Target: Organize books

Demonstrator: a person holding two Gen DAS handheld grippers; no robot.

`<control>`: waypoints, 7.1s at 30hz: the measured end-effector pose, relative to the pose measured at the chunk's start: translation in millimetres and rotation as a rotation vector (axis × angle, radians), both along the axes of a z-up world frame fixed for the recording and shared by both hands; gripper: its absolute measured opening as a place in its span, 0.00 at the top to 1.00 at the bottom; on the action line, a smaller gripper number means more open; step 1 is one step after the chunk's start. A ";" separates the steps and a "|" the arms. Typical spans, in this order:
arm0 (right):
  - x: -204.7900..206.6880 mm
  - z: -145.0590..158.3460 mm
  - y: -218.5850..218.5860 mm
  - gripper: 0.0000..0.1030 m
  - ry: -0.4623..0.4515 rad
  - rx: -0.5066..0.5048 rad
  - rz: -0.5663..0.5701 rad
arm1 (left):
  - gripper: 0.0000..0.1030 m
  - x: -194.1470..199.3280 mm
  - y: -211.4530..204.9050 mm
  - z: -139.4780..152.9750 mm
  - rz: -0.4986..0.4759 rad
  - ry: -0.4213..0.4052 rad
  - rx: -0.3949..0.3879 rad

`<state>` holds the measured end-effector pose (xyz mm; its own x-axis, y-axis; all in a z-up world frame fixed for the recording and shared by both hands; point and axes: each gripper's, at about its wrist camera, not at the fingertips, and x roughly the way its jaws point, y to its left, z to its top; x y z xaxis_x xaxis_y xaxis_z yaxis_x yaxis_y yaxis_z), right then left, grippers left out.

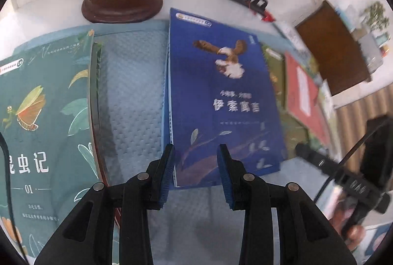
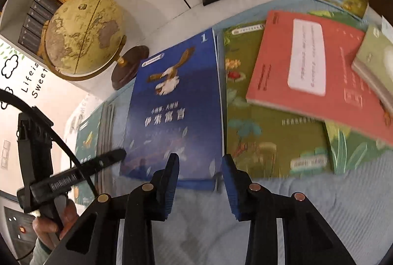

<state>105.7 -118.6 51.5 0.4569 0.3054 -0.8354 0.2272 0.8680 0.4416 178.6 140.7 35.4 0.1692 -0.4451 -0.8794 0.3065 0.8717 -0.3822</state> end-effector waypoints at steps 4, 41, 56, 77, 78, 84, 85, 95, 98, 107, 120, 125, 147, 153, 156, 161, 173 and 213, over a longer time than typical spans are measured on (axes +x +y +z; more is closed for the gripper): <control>19.2 -8.3 -4.6 0.65 -0.001 -0.054 0.016 | 0.69 -2.8 0.7 -0.3 0.012 -0.015 0.007; -133.9 -19.4 -31.0 0.61 0.125 -0.234 0.217 | 0.66 -162.1 -33.9 -15.5 -0.037 0.122 -0.084; -132.2 -27.7 -71.8 0.61 0.104 0.041 0.347 | 0.69 -187.9 -36.5 4.9 0.243 0.119 -0.338; -114.6 -46.6 -110.8 0.42 0.181 0.581 0.272 | 0.91 -203.5 -56.6 -21.3 0.451 0.298 -0.786; -112.8 -47.1 -106.2 0.55 0.178 0.597 0.272 | 0.91 -204.4 -57.8 -22.7 0.454 0.301 -0.769; -117.5 -23.9 -88.0 0.76 0.115 0.409 0.357 | 0.90 -214.4 -52.0 -6.1 0.399 0.191 -0.482; -121.0 -18.0 -81.1 0.76 0.101 0.352 0.388 | 0.90 -215.9 -56.0 -0.3 0.370 0.161 -0.423; -145.9 41.5 -23.6 0.76 -0.057 0.015 0.548 | 0.89 -217.9 -40.1 39.4 0.241 0.021 -0.312; -147.7 54.0 -12.2 0.76 -0.079 -0.025 0.562 | 0.88 -216.6 -28.7 46.9 0.234 0.016 -0.328; -131.7 85.1 31.1 0.76 -0.143 -0.044 0.554 | 0.88 -198.4 13.4 82.9 0.220 -0.065 -0.337; -50.3 97.1 160.1 0.74 -0.193 -0.045 0.636 | 0.88 -144.4 129.5 90.0 0.333 -0.137 -0.309; -21.8 86.4 193.5 0.74 -0.168 -0.046 0.640 | 0.87 -117.5 160.6 76.2 0.343 -0.117 -0.313; 66.5 30.4 236.1 0.73 -0.011 -0.016 0.540 | 0.77 -45.0 214.7 13.4 0.411 0.037 -0.330; 62.0 27.5 243.4 0.73 -0.008 -0.019 0.552 | 0.77 -59.4 221.9 10.2 0.431 0.036 -0.315; 58.9 27.3 248.1 0.73 -0.009 -0.038 0.571 | 0.77 -66.4 219.6 10.5 0.418 0.026 -0.277; 57.2 15.3 250.6 0.71 0.013 -0.057 0.598 | 0.77 -75.4 218.6 4.0 0.417 0.046 -0.230; 6.3 13.8 207.4 0.48 0.069 -0.148 0.646 | 0.77 -137.5 232.3 8.3 0.464 0.044 -0.145; -36.1 21.8 -390.5 0.45 0.067 -0.180 0.144 | 0.74 -117.9 -356.9 2.3 0.201 0.125 -0.196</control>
